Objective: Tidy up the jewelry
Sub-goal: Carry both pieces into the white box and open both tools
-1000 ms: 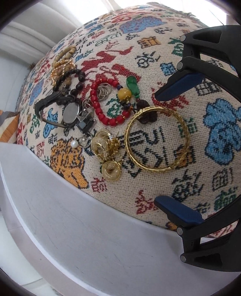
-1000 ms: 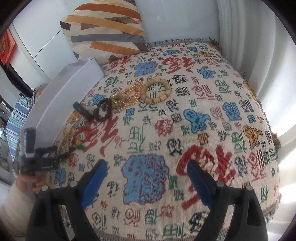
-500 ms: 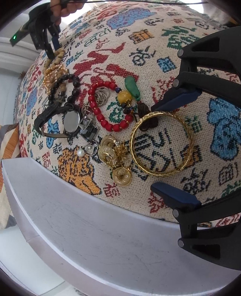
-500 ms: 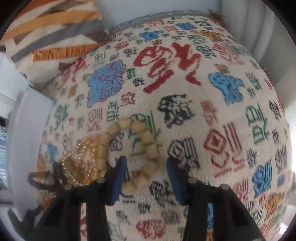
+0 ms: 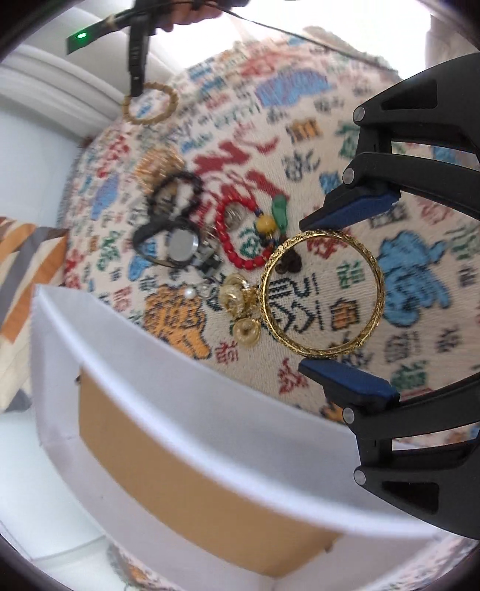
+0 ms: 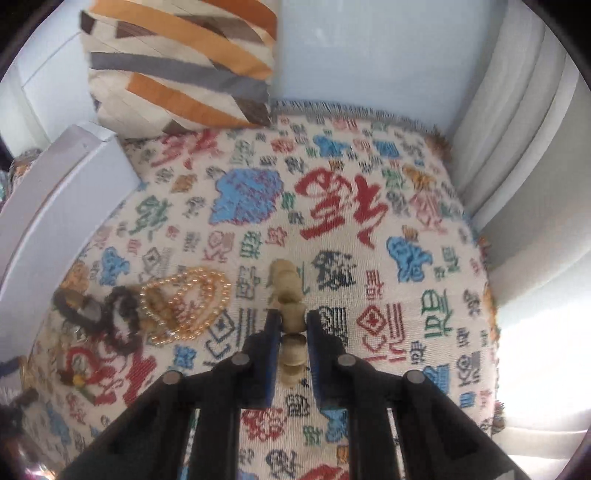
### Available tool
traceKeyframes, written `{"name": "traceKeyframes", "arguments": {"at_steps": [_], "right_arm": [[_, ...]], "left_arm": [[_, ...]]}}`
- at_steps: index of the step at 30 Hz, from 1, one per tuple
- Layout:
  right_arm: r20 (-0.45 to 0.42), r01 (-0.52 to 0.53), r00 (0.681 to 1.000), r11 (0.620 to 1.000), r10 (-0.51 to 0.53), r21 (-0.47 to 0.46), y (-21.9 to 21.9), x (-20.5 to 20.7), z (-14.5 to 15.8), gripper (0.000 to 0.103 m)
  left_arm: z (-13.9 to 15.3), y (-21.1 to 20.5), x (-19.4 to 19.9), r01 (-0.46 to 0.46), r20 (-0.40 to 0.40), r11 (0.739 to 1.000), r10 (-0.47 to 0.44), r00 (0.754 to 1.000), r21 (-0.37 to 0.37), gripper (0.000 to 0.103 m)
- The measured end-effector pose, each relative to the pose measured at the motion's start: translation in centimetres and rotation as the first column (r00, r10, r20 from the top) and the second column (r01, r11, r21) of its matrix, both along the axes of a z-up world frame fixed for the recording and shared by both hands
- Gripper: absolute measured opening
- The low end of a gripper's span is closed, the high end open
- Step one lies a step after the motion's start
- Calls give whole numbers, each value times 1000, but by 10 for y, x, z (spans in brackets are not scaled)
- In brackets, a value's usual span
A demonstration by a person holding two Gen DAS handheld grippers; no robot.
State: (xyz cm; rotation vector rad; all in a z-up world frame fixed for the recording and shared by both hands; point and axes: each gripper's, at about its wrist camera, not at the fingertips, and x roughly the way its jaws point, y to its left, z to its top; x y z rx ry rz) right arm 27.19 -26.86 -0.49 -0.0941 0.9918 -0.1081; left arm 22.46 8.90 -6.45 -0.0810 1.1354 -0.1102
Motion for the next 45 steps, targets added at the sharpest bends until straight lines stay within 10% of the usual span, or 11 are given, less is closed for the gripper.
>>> {"name": "traceKeyframes", "arguments": {"at_steps": [14,20,31,36,39,45], "right_arm": [[167,-377,919,920,358,104,172,-21,99,15],[159,-517,854,840,495,163,280,-4,96,15],[29,-577,798,750,602,324,428,38,26,15],[-22,-545,804,751,594,372,445,51,-13,17],[-32,-519,824,776,566,358,440,58,-24,34],[38,-513,855,833,517,206,410,48,-6,51]], "left_arm": [[133,126,-50,-285,94,957,289,953,-54,70],[117,207,-32,-443,82,895,446,891,-45,70],[53,254,11,-511,10,858,512,859,-53,70],[32,259,16,-525,-18,850,525,851,-40,71],[30,261,13,-542,-16,839,542,840,-50,80],[43,243,-1,-546,40,837,547,836,-31,89]]}}
